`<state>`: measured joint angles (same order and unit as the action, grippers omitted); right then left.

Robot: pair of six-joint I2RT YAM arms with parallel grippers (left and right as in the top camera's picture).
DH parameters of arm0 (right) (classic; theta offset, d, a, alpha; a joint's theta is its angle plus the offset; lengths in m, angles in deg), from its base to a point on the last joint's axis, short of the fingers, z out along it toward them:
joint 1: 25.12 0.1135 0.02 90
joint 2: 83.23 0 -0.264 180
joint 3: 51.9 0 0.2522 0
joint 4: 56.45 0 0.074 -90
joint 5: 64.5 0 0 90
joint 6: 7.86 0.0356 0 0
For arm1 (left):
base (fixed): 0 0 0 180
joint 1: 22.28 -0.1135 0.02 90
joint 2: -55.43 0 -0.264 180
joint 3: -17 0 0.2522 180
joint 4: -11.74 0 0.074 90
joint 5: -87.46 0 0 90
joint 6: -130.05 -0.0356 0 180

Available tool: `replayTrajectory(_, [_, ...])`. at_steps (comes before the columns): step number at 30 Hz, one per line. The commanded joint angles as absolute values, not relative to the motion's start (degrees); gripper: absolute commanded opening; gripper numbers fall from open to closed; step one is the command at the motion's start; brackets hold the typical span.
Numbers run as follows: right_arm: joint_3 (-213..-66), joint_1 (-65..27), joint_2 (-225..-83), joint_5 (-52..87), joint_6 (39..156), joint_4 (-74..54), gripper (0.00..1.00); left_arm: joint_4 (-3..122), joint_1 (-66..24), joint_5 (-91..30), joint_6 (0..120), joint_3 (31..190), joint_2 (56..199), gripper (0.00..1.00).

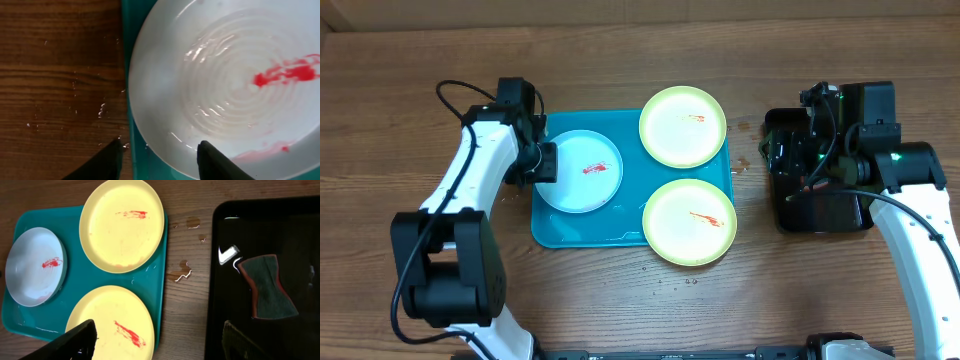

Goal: Clean dirty plates on tray and stack at the side
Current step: 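Move the left gripper to the rim of the white plate, then grip the white plate's left rim with the left gripper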

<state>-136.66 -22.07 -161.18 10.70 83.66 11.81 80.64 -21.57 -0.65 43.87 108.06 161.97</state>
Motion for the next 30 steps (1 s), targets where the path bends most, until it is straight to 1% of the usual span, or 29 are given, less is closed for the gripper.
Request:
replayTrajectory(1, [-138.06, -21.98, -160.57, 10.39, 83.90, 11.48, 0.81, 80.35, -21.88, 4.31, 46.12, 109.02, 163.39, 0.47])
replayTrajectory(11, [-138.06, -21.98, -160.57, 10.39, 83.90, 11.48, 0.76, 75.94, -21.88, 4.36, 47.52, 108.45, 164.13, 0.37])
replayTrajectory(13, [-138.06, -21.98, -160.57, 10.39, 83.90, 11.65, 0.76, 75.17, -21.88, 4.38, 48.39, 108.45, 164.46, 0.33])
replayTrajectory(16, [-138.06, -21.98, -160.57, 10.39, 83.90, 12.22, 0.75, 74.43, -21.88, 5.43, 50.93, 108.45, 164.83, 0.32])
replayTrajectory(23, [-138.06, -21.98, -160.57, 10.39, 83.92, 12.99, 0.74, 73.01, -21.88, 5.56, 51.04, 108.32, 164.86, 0.33])
replayTrajectory(24, [-138.06, -21.98, -160.57, 10.39, 83.90, 13.01, 0.74, 72.83, -21.88, 5.54, 51.04, 108.17, 164.86, 0.33])
replayTrajectory(27, [-138.06, -21.98, -160.57, 10.39, 83.90, 13.12, 0.73, 72.27, -21.88, 5.49, 51.08, 107.05, 164.86, 0.27])
replayTrajectory(30, [-138.06, -21.98, -160.57, 10.39, 83.92, 13.23, 0.73, 70.87, -21.88, 5.36, 52.06, 105.13, 164.86, 0.26])
